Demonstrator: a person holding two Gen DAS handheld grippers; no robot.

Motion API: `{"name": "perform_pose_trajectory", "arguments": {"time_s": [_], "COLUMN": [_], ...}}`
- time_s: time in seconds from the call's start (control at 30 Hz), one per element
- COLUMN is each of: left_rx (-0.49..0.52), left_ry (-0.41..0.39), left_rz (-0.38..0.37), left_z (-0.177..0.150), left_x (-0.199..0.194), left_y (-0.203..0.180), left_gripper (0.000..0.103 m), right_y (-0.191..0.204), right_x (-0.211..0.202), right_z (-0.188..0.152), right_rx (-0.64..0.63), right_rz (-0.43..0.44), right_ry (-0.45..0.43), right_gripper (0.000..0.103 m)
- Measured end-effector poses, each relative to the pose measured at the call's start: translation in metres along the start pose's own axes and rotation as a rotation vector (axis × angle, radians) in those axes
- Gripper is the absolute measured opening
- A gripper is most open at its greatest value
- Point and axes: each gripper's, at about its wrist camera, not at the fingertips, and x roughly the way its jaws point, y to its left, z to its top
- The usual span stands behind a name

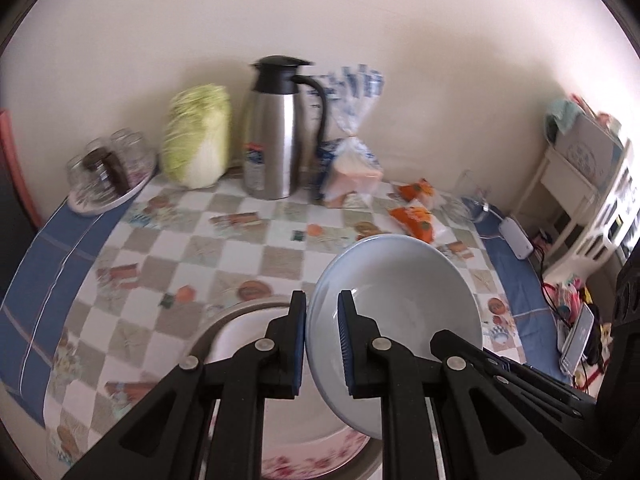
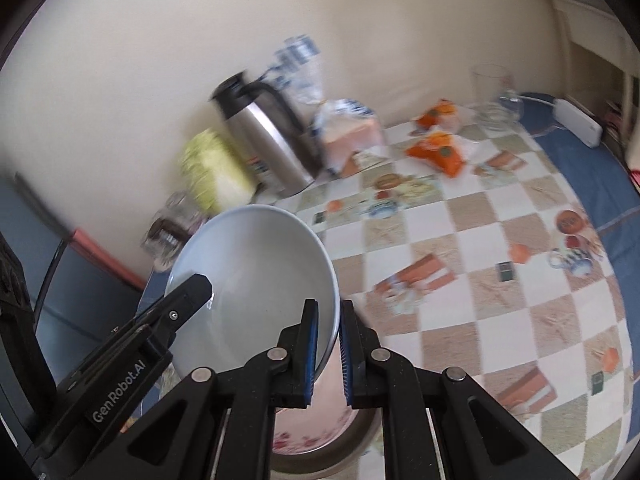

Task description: Organize plates and bowls

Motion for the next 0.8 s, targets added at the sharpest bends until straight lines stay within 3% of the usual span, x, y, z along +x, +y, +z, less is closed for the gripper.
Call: {"name": "perform_pose_trajectory", "arguments": {"time_s": [0.23, 0.47, 0.73, 0.8], "left_rx": [-0.086, -0.106, -0.146, -0.165], "left_ry": [0.046, 0.074, 0.075, 0.061], "left_rz": [0.013, 0.019, 0.025, 0.011], "left_z": [-0.016, -0.024, -0.028, -0.028], "left_x": [0.007, 0.019, 0.019, 0.015], "left_y": [0.041, 0.052, 0.066, 0.070], "left_gripper": [0.016, 0.016, 0.015, 0.015], "right_y": [0.032, 0.042, 0.041, 0.038], "right_x": [0.024, 0.047, 0.046, 0.042], "right_z": [-0.014, -0.021, -0.016, -0.015], "right_rx": [-0.105, -0.164, -0.188, -0.167], "right_rz": [-0.033, -0.089, -0.112, -0.092], "right_ry": [0.056, 0.099, 0.055, 0.050], "right_gripper": [0.012, 0.014, 0.016, 0.024]}}
